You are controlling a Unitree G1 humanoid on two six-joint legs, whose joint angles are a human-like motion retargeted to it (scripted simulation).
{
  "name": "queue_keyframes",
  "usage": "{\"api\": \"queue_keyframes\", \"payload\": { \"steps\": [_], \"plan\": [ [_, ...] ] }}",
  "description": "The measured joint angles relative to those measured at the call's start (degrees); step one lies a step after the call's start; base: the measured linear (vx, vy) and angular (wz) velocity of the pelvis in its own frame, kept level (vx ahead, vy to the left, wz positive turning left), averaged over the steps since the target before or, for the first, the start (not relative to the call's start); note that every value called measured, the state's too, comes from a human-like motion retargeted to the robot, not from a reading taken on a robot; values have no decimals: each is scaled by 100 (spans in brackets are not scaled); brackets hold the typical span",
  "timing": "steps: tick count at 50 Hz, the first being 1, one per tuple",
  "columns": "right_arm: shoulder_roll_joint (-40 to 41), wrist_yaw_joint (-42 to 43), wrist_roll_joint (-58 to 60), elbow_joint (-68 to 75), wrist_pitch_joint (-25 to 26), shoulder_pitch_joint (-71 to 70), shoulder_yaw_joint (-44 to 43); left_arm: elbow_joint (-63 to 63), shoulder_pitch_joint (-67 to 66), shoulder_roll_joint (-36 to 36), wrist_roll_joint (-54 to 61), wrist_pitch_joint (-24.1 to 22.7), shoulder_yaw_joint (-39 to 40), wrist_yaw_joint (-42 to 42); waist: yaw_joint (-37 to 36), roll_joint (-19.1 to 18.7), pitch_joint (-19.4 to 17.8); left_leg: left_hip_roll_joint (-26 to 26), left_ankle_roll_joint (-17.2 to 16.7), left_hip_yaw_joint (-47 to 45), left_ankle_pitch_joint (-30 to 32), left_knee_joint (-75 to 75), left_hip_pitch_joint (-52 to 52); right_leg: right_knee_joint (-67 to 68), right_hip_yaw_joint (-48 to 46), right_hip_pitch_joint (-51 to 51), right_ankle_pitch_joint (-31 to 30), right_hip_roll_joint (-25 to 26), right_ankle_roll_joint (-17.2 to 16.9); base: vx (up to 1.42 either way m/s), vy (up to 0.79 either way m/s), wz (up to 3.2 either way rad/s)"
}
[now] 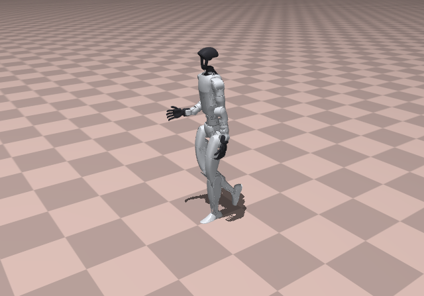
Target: Walk run
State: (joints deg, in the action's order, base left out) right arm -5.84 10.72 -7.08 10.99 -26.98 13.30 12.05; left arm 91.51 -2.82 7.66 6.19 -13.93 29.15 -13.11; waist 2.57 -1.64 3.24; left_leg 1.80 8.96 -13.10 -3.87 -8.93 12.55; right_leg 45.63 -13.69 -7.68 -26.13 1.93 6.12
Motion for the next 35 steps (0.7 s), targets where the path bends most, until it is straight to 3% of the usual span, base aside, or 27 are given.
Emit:
{"api": "queue_keyframes", "payload": {
  "steps": [2,5,7,12,18,20,23,25,28,30,32,35],
  "plan": [
    [17,-149,42,-37,-34,-29,-75,-206,515,51,370,-78,-46,-30,161,-65,-12,-5,-34,-74,-94,70,-233,105,131,-461,520,158,-111,74,9,41],
    [81,-312,82,-121,-125,-17,-238,-666,1190,120,647,-197,-191,-183,728,-153,-46,-127,-54,190,-226,181,-559,-232,230,-1103,1398,286,-563,77,3,134],
    [102,-376,68,-173,-170,39,-257,-1014,1519,169,657,-274,-310,-314,970,-130,-50,-232,-72,274,-342,250,-799,-897,195,-1397,1808,53,-788,81,-3,82],
    [178,-375,21,-172,-138,113,-309,-1742,2068,452,450,-454,-694,-557,1296,204,-120,-726,-123,390,-696,437,-1578,-3085,87,-1791,2033,-788,-1115,80,-8,33],
    [240,-304,155,-177,-115,195,-439,-1975,2121,663,-26,-751,-951,-326,1738,89,-217,-595,-457,690,-963,424,-2238,-4509,164,-2172,2463,-986,-1350,78,-17,50],
    [263,-335,132,-170,-107,236,-501,-1825,2003,631,-186,-741,-976,-295,1817,28,-199,-536,-597,787,-901,278,-2326,-4273,-153,-2106,2458,-1051,-1134,88,-29,48],
    [298,-379,90,-145,-88,317,-575,-1385,1676,528,-437,-626,-954,-358,2023,-75,-88,-367,-995,1035,-261,-59,-2381,-3998,-855,-1903,2130,-1131,-700,97,-36,63],
    [303,-363,30,-102,-94,355,-542,-1023,1344,482,-707,-446,-873,-433,2092,-73,36,-325,-1322,1141,599,-454,-2375,-3892,-200,-1804,1812,-914,-599,96,-44,21],
    [280,-341,-103,-36,-12,325,-540,-602,620,304,-1249,-143,-909,-446,1909,-16,82,-303,-1696,1149,2182,-1927,-1956,-3657,10,-1427,2166,-844,-312,102,-48,-31],
    [230,-357,-65,-33,51,195,-498,-354,175,205,-1428,-65,-968,-336,1842,191,54,-385,-1703,1009,2956,-3140,-1491,-3774,165,-1084,2299,-861,-201,85,-36,-50],
    [212,-280,50,-51,50,14,-446,-124,-205,171,-1608,-66,-904,-306,1804,348,58,-328,-1493,796,2917,-3893,-1009,-3906,128,-794,2423,-820,-118,90,-36,-46],
    [231,-134,99,-48,38,-250,-414,130,-814,0,-1859,-123,-693,-176,1775,447,6,-201,-1305,672,1942,-4422,-290,-4062,319,-410,2588,-633,-103,73,-28,-39]
  ]
}}
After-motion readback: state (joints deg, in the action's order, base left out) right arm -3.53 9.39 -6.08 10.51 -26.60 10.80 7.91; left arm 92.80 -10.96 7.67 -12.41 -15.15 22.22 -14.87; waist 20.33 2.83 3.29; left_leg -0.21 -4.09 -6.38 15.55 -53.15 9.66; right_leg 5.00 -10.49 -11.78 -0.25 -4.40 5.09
